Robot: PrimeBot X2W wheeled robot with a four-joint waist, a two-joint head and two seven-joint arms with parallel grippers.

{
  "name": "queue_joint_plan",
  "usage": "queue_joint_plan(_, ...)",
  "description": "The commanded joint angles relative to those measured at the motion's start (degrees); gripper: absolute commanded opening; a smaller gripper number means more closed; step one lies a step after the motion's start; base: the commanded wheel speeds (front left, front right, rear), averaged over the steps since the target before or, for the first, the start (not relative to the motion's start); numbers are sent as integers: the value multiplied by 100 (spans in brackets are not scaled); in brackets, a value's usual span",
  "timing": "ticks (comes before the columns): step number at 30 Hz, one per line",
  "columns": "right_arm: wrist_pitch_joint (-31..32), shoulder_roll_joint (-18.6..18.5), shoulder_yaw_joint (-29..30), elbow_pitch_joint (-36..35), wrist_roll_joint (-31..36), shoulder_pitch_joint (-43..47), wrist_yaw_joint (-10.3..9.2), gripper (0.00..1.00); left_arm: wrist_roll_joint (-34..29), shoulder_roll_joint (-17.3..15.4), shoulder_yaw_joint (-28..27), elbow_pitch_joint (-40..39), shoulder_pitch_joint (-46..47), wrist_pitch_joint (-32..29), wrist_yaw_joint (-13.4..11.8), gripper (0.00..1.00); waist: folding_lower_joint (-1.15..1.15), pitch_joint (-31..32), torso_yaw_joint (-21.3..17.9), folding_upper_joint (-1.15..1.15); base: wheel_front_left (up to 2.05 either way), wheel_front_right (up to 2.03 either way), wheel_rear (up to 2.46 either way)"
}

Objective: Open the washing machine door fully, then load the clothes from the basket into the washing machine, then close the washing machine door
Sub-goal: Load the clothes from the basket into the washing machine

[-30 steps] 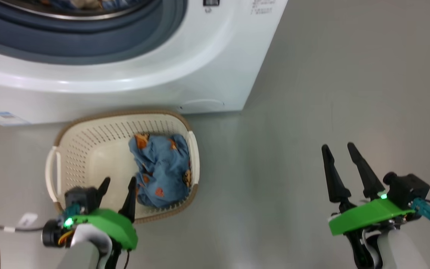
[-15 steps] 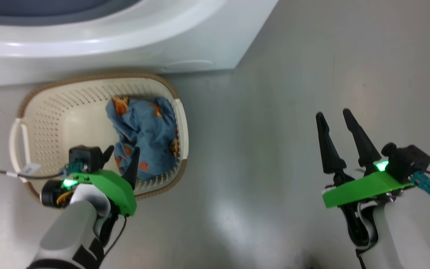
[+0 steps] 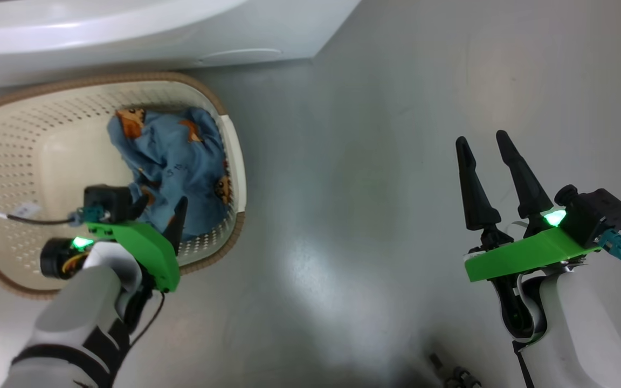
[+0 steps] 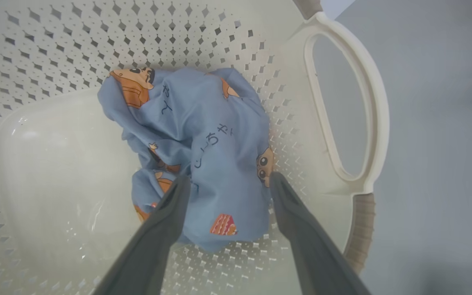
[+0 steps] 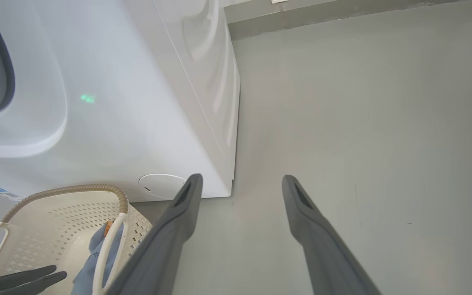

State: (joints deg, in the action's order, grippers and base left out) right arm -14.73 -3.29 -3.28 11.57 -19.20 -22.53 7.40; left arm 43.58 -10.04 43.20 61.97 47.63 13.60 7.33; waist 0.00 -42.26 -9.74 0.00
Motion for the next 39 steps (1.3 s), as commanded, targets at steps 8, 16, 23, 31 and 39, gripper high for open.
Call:
queue_joint_plan(8,-27,40,-142,-241,65,118,9,100,597,-411,504,-4,312,-68,15,100,0,-345,-147,0,0,0,0)
queue_joint_plan(16,-27,41,-128,-371,134,188,9,100,1142,-526,1075,4,524,-113,15,100,0,-511,-190,0,0,0,0)
queue_joint_plan(23,-27,41,-157,-481,183,281,9,100,1561,-586,1474,75,643,-164,15,100,0,-568,-231,0,0,0,0)
queue_joint_plan(31,-27,41,-152,-614,217,361,9,100,1979,-630,1851,31,799,-195,15,11,0,-608,-242,0,0,0,0)
queue_joint_plan(39,-27,41,-152,-635,220,335,9,100,2388,-678,2167,-49,852,-150,15,0,0,-565,-212,0,0,0,0)
